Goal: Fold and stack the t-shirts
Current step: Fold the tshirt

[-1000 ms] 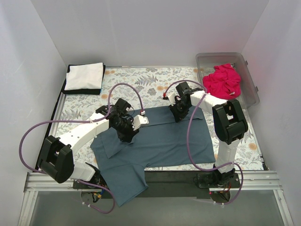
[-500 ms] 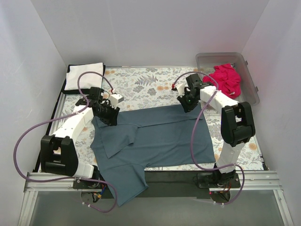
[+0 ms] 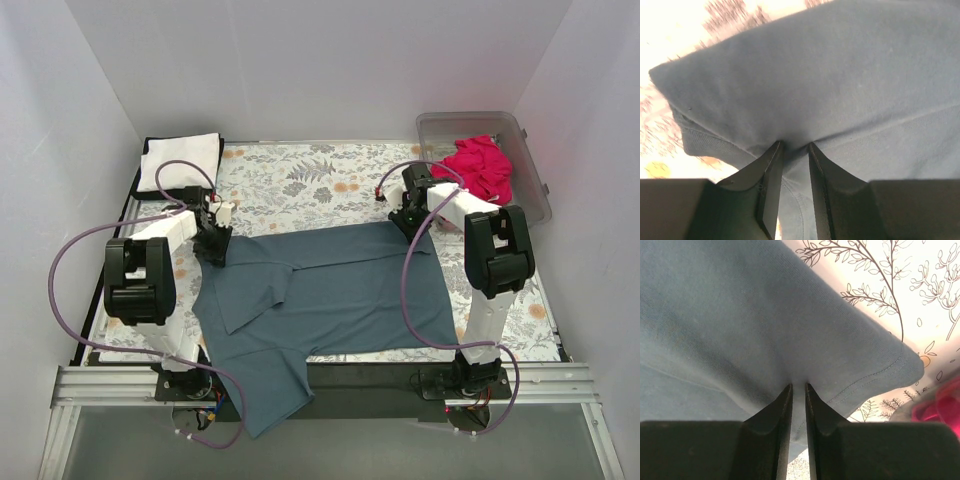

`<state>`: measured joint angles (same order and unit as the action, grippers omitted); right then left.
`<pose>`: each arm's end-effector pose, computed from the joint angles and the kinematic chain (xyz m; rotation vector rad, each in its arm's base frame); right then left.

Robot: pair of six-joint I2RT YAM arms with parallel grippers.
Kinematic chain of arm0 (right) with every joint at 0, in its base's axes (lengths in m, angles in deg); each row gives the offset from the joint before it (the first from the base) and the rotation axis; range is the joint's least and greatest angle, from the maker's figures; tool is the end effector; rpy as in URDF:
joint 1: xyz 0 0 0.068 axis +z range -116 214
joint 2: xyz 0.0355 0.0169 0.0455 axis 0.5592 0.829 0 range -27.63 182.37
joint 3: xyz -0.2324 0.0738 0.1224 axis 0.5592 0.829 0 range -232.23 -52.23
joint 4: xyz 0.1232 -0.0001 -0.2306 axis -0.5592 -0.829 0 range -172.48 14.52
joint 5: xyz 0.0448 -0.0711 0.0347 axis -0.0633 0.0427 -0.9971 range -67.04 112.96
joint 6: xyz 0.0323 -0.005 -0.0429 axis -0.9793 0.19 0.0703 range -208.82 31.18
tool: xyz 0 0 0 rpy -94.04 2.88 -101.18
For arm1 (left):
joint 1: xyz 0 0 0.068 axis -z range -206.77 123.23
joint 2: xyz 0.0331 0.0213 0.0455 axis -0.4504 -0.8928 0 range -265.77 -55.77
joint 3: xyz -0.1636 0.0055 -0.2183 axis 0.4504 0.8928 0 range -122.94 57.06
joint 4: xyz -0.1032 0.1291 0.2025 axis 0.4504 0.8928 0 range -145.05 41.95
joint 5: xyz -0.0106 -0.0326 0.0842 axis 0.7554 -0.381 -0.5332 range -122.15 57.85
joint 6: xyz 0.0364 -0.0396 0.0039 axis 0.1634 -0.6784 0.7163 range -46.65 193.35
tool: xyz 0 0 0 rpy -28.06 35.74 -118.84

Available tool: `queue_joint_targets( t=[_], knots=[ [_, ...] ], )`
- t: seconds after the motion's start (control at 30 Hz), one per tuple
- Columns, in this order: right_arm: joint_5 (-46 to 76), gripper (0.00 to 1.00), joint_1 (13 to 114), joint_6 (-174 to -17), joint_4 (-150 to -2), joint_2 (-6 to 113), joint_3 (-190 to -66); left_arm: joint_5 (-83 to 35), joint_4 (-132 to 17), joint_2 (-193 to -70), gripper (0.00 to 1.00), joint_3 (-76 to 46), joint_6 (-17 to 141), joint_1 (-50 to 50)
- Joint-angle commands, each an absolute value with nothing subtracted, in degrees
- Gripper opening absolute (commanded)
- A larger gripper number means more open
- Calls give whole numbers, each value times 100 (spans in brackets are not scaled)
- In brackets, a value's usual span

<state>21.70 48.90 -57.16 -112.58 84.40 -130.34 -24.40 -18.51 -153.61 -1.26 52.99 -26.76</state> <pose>0.3780 0.1014 0.1677 -1.1156 2.5795 -0.0378 0.3094 -0.0048 0.1594 -0.4911 2.8736 -0.2572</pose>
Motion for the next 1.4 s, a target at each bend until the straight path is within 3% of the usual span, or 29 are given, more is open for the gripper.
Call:
queue_joint_targets(
  t=[0.0,0.23,0.4,0.5,0.57,0.63,0.8,0.9,1.07,1.23,1.37],
  knots=[
    [2269,25,4947,-5701,-11108,8636,-12852,-2609,-2244,-16331,25,-585,5392,-2922],
    [3104,27,4947,-5929,-10730,9619,-13922,-2372,-2104,-18011,25,-2711,5550,-3081],
    [3105,29,4947,-5929,-10764,9981,-14934,-1871,-1814,-18347,27,-3776,5586,-3134],
    [2807,46,4982,-5956,-10852,9693,-14961,-1485,-1585,-18067,31,-3935,5594,-3151],
    [2561,52,5043,-5982,-10975,9438,-14900,-1335,-1453,-17647,35,-3927,5559,-3160],
    [2026,66,5105,-6017,-11037,8911,-14699,-921,-1208,-17303,41,-3874,5568,-3178],
    [1024,79,5377,-6026,-11361,7620,-14391,-78,-733,-15888,54,-3471,5743,-3318],
    [855,80,5588,-5974,-11669,6952,-14101,405,-189,-15185,58,-3093,6374,-3494],
    [986,79,5860,-5692,-12240,6010,-12804,680,876,-14053,56,-1866,7842,-3959],
    [1249,67,6133,-5552,-12487,4911,-11318,197,1403,-13067,48,-449,9405,-4083],
    [1680,62,6615,-5604,-12408,4401,-10384,-147,1272,-12136,47,572,9769,-4083]
  ],
)
